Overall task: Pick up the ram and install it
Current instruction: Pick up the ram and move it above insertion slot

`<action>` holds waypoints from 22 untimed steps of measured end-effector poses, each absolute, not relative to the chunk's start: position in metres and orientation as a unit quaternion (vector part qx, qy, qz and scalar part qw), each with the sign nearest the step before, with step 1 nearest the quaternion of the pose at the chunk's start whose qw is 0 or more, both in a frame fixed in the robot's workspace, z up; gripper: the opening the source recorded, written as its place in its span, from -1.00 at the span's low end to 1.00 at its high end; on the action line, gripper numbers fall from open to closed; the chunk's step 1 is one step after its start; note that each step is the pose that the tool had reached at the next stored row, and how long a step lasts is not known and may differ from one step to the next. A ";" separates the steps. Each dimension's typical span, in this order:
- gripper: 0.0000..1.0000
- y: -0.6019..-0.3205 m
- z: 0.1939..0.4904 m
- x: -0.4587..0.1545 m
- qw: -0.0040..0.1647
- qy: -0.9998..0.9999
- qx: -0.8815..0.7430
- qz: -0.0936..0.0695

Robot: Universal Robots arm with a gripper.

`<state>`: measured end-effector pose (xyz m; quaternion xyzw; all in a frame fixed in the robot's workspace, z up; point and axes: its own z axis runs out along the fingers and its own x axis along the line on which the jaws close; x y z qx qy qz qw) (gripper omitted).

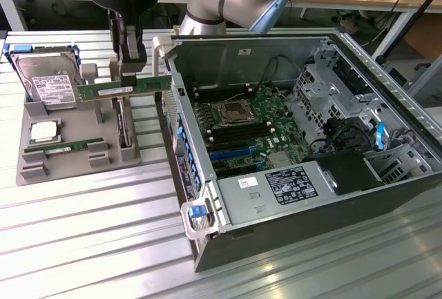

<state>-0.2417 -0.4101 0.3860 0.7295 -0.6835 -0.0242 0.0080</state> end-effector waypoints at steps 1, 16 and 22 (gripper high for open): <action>-0.76 -0.410 0.386 -0.237 0.008 -0.684 0.729 -0.024; -0.76 -0.410 0.386 -0.189 0.008 -0.684 0.730 -0.024; -0.76 -0.410 0.386 -0.173 0.009 -0.684 0.729 -0.024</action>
